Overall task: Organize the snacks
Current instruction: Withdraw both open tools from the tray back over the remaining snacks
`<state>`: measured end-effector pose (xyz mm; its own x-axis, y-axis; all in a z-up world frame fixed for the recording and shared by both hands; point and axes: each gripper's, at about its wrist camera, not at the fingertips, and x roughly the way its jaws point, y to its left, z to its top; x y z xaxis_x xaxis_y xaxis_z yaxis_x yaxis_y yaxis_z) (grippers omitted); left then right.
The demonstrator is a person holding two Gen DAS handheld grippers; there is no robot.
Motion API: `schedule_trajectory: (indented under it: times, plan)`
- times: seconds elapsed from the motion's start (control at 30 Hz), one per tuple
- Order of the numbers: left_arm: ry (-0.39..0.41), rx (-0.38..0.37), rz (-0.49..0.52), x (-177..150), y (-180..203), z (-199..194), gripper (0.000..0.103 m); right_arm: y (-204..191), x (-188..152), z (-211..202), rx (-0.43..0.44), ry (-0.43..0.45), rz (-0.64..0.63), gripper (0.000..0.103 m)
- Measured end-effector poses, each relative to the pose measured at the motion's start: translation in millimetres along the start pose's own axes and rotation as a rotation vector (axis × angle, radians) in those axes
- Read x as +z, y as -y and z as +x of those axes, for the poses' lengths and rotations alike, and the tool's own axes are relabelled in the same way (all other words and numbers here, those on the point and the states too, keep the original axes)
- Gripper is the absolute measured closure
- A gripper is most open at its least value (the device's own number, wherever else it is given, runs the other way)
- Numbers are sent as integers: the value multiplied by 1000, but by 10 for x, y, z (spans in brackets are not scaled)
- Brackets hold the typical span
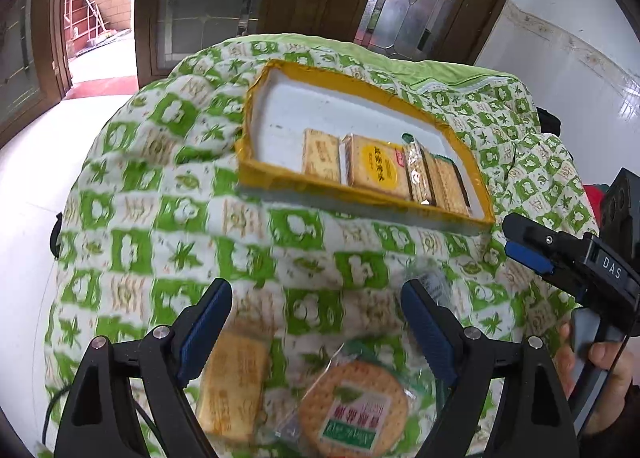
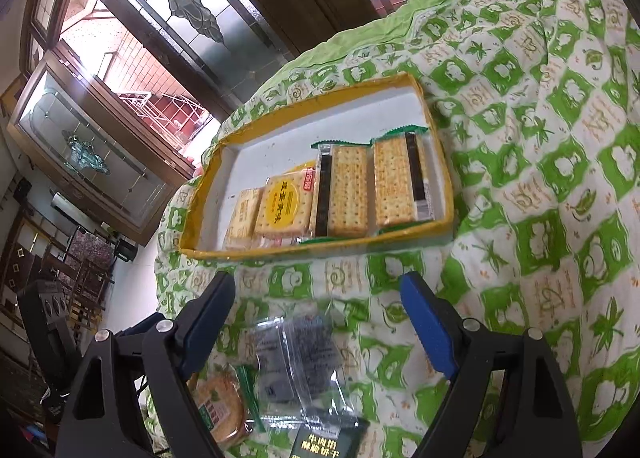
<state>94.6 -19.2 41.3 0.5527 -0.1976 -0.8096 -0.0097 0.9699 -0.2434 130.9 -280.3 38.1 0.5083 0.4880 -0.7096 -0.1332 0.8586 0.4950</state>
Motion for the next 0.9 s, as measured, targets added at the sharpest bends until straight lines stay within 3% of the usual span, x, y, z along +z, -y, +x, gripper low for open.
schedule_trajectory:
  times: [0.27,0.9]
  plan:
    - [-30,-13,-32,-279,-106,-54,14,-68,-190,-36,0,-24,-27,18]
    - [-73,-65,43,-669,54,-185,14,-138,-533,0,15,-112,-78,18]
